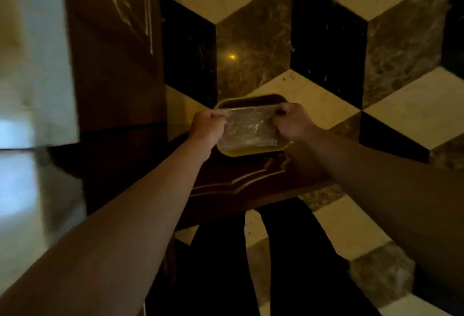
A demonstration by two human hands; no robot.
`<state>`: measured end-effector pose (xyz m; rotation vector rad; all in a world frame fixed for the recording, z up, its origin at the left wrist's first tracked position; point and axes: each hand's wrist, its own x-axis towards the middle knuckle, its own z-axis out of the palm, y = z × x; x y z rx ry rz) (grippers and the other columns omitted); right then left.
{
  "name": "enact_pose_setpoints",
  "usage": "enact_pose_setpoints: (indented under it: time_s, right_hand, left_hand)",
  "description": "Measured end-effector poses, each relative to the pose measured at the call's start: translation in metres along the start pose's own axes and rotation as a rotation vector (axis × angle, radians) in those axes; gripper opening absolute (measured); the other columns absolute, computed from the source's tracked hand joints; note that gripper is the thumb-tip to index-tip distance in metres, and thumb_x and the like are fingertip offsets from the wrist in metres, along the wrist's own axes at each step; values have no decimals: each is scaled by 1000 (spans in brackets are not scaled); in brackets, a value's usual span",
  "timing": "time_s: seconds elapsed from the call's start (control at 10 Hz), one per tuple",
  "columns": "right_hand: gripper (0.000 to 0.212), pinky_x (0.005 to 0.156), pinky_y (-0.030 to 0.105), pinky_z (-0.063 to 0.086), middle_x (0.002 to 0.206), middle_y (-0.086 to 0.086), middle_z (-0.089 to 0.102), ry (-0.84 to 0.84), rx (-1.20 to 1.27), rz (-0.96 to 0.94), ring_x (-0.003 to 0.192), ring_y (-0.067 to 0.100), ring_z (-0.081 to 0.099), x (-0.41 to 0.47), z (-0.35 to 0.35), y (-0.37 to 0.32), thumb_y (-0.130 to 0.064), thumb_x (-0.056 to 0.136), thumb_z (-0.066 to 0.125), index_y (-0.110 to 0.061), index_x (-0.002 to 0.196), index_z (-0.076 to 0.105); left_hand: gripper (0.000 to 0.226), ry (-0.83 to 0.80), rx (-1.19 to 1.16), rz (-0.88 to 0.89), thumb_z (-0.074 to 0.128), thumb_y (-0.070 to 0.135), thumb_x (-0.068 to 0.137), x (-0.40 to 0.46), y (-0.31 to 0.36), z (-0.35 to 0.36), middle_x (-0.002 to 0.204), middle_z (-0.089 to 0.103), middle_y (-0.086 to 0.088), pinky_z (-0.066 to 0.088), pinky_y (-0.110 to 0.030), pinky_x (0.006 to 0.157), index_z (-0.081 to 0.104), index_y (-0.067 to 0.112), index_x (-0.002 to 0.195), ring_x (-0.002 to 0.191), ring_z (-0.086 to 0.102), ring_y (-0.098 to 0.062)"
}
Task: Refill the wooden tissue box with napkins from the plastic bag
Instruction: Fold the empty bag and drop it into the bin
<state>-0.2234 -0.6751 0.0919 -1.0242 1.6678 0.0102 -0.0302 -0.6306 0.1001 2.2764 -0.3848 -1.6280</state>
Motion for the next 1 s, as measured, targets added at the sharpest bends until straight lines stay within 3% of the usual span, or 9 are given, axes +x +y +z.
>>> enact_pose_setpoints:
  time_s: [0.1,0.3,0.4,0.5,0.6,0.8,0.9,1.0]
  right_hand:
    - [6,77,41,62,94,11,75,-89,51,134,87,28,73,60,23,36,-20,95,65,-16,95,70]
    - [10,69,39,62,87,11,75,-118,135,219,84,31,75,158,62,88,-18,90,65,-11,91,72]
    - [17,79,48,63,97,15,75,-87,145,254,88,32,75,187,72,103,-19,89,65,-9,102,71]
    - [21,91,46,58,113,18,73,-126,104,268,100,33,71,228,90,124,-21,94,62,-11,111,69]
    - [33,99,41,51,127,21,67,-148,-10,243,117,36,63,246,99,132,-23,98,59,-1,121,67]
    - [39,103,37,40,143,26,53,-191,-126,285,132,38,50,257,109,137,-16,105,43,5,136,55]
    - [37,105,41,39,145,26,51,-223,-239,209,132,39,50,238,99,125,-14,107,40,1,139,52]
    - [30,100,42,49,133,21,61,-196,-103,236,118,35,60,225,90,118,-19,104,49,-6,129,59]
  left_hand:
    - [15,12,-32,-70,54,16,95,58,-30,29,101,74,-12,60,-45,84,67,22,91,95,71,-30]
    - [6,14,-157,-140,62,23,93,148,-70,88,94,76,-9,57,-35,71,67,20,90,88,73,-29]
    - [9,7,-158,-161,60,31,94,179,-80,103,104,74,-8,57,-40,83,64,23,97,97,70,-29]
    - [44,21,-91,-174,57,39,96,223,-91,124,126,66,-11,50,-51,102,57,16,133,113,64,-34]
    - [52,53,-29,-143,54,40,98,243,-98,134,133,62,-13,48,-49,104,52,13,142,119,60,-36]
    - [41,87,80,-115,49,25,100,268,-110,136,124,65,-16,49,-44,98,58,6,135,111,62,-36]
    - [43,85,101,-70,54,27,99,250,-105,126,97,62,-2,41,-33,82,57,7,137,79,56,-19]
    - [45,82,100,-60,56,30,98,238,-94,118,112,65,-7,46,-36,87,56,10,138,96,63,-27]
